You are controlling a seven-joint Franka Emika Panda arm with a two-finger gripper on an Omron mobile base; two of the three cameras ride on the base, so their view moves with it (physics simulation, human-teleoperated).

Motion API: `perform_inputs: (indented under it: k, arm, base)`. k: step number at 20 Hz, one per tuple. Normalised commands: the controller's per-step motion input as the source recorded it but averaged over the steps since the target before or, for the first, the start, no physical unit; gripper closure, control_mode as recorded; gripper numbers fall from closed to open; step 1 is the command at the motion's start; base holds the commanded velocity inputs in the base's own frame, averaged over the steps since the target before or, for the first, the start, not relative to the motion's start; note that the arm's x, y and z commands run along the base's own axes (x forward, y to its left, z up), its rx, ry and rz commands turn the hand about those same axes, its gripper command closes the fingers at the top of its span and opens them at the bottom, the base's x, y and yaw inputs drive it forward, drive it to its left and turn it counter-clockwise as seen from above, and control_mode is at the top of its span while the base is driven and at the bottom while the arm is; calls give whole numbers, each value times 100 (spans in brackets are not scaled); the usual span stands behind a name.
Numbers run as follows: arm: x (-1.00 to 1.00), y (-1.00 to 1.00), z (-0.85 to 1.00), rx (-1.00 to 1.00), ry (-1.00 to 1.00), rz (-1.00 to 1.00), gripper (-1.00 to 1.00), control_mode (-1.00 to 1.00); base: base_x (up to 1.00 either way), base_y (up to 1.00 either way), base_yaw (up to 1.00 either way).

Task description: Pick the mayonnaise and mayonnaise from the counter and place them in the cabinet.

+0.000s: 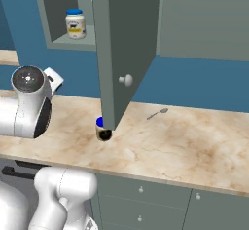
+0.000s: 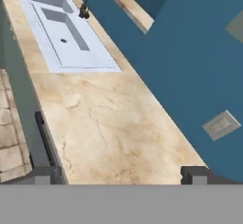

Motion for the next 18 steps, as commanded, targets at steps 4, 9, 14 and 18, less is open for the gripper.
perform_inputs:
  k: [4,9,14,18]
  arm:
    - [0,-10,-48,-2,1,-30,-100,-100]
    - [2,-15,-25,0,0,-31,-100,-100]
    - [11,-22,-6,1,0,-32,-100,-100]
    - [22,-19,-13,3,0,-22,-100,-100]
  base:
    - [0,0,0]
    - [0,0,0]
    - [0,0,0]
    - [0,0,0]
